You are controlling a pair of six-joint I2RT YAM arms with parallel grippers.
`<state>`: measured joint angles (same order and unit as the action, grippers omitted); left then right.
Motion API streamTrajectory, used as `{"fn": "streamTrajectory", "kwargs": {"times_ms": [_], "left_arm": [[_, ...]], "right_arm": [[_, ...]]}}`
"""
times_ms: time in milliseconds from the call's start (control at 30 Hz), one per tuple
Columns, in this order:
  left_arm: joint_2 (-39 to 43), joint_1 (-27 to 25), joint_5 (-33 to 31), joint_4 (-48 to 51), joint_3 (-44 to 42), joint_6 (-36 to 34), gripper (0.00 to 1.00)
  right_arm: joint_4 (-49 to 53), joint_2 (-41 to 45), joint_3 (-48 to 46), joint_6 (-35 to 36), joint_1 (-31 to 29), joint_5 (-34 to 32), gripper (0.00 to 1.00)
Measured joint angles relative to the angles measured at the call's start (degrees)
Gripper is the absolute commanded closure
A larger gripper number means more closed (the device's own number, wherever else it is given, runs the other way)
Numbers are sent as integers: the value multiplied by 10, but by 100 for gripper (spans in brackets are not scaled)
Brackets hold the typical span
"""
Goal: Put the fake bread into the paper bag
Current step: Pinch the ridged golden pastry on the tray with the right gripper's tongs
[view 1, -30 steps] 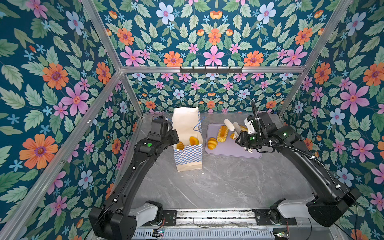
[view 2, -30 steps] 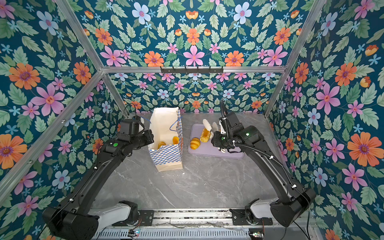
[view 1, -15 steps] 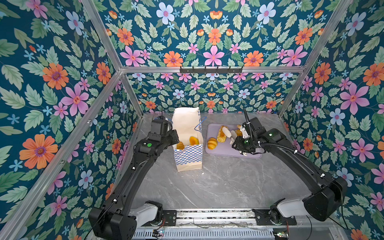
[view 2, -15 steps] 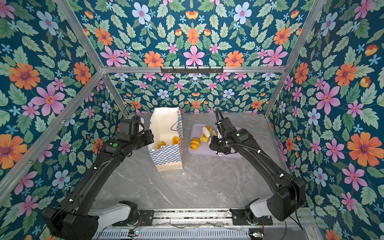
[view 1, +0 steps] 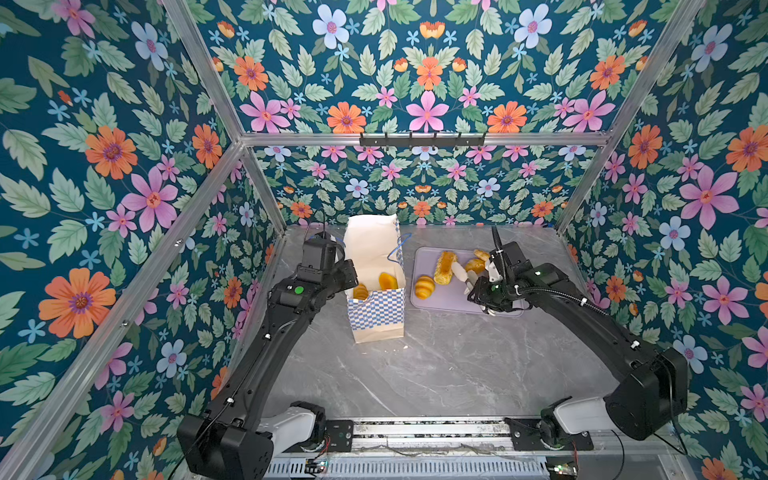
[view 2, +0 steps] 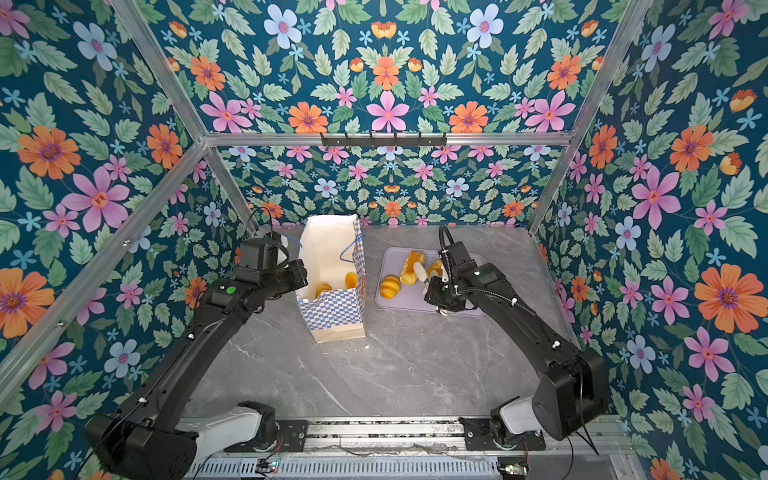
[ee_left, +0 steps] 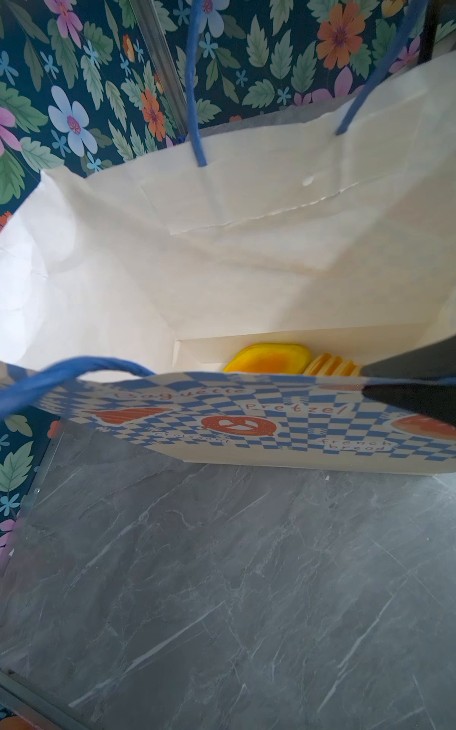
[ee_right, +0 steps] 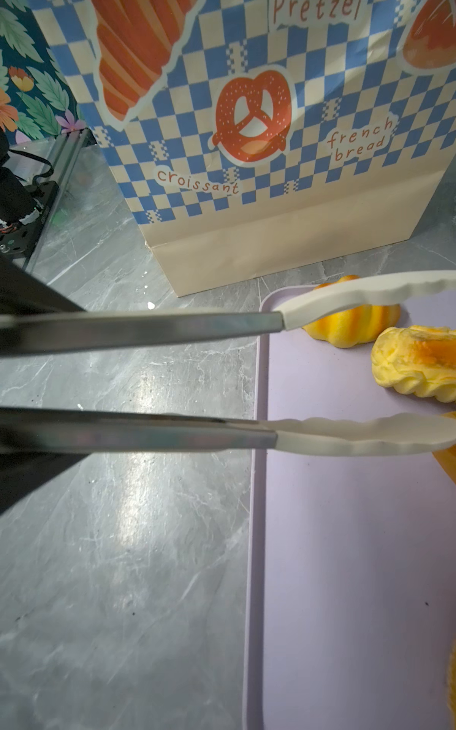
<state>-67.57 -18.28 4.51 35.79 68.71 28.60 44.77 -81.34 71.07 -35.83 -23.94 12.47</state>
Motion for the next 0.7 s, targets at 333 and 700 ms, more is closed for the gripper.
{"fn": "streamTrajectory", "kwargs": {"times_ms": [333, 700], "left_arm": [[1, 0, -2, 0, -2, 0, 95], [3, 0, -2, -1, -5, 0, 95]], "right_arm": [[-33, -25, -14, -11, 4, 22, 59], [-69, -52, -32, -21, 4, 47, 59]]}}
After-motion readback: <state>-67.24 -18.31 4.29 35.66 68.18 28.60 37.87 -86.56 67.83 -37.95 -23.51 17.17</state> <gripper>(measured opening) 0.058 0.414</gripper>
